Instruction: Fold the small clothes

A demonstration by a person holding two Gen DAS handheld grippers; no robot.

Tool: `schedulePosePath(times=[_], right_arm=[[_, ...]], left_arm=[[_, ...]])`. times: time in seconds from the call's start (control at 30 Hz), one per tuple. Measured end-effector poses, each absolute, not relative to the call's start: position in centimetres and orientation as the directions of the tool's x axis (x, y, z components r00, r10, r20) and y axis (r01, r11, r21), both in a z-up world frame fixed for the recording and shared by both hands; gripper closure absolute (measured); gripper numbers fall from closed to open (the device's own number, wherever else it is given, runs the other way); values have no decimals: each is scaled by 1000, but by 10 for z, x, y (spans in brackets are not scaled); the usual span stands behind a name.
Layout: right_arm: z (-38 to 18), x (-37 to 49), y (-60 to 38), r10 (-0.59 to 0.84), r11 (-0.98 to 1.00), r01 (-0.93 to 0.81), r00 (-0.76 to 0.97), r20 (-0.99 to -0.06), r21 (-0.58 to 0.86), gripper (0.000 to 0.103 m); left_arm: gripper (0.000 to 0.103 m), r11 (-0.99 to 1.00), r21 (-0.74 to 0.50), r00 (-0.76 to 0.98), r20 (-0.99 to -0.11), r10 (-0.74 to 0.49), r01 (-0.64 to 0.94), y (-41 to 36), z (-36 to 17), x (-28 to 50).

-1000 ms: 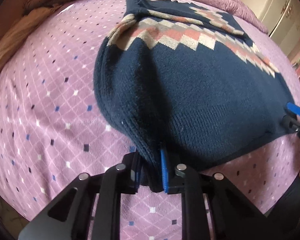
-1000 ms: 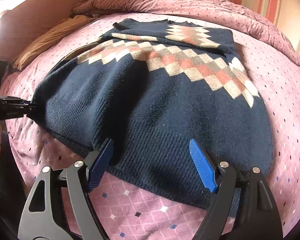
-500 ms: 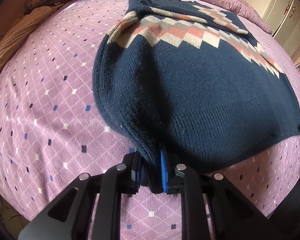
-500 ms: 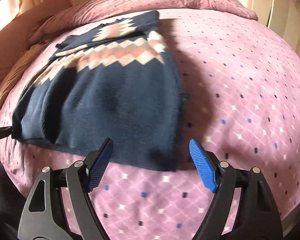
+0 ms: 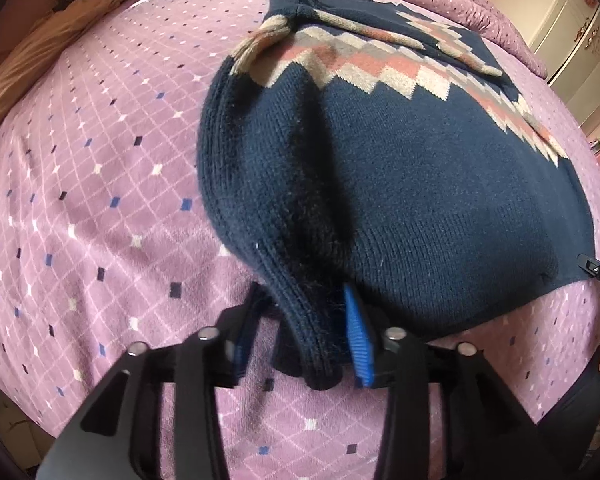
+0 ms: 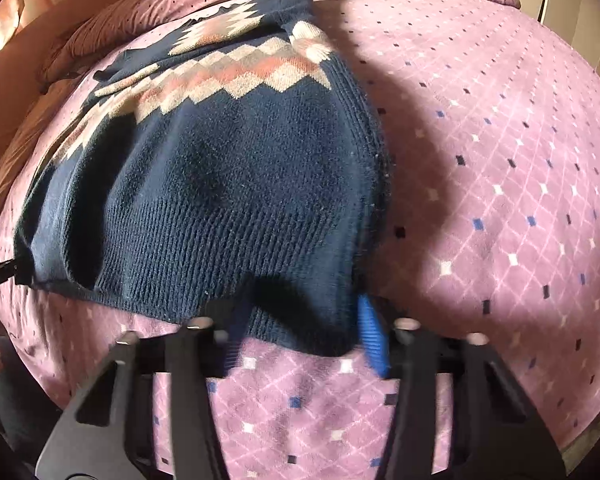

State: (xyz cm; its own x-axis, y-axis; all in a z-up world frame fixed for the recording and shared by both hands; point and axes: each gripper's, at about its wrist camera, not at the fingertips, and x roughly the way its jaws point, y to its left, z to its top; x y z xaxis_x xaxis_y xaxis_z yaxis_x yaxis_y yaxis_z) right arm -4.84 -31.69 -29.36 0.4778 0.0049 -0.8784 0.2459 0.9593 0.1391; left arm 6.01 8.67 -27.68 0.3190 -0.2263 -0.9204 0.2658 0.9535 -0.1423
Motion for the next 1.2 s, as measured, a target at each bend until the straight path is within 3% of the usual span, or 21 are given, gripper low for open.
schedulePosePath(times=[0.07,0.13,0.2,0.27,0.33,0.37,0.47,0.53,0.83,1.2], right_arm=[[-294,-48,-320,14,957,251,471,-882,149,81],[-296,-45,-319,14,958,247,464,-886,144,83],[-297,-43,-316,-2,964,236,460,-888,120,85],[-295,-41,-312,-16,969,225,467,-884,101,89],[-294,-40,-308,-32,974,211,471,-881,78,90],[-295,-39,-307,-38,977,204,471,-882,67,90],[-293,-38,-306,-38,979,192,476,-878,61,91],[-289,-39,-305,-36,983,176,489,-871,59,91],[-236,-19,-295,-27,995,91,610,-792,36,91],[-210,80,-293,-69,997,21,707,-704,-77,91]], left_arm=[[39,948,-153,304,-922,-238,279,82,-279,60],[30,944,-144,300,-925,-235,296,74,-280,59],[28,947,-113,306,-929,-208,299,66,-282,58],[33,950,-104,317,-927,-200,295,63,-281,57],[49,947,-128,308,-925,-221,296,63,-281,58],[62,949,-125,312,-925,-218,291,65,-279,58],[81,950,-156,310,-920,-239,271,72,-276,63],[84,949,-175,312,-915,-255,264,74,-274,65],[87,939,-38,491,-845,-213,342,49,-226,69],[87,924,69,651,-730,-211,377,4,-189,160]])
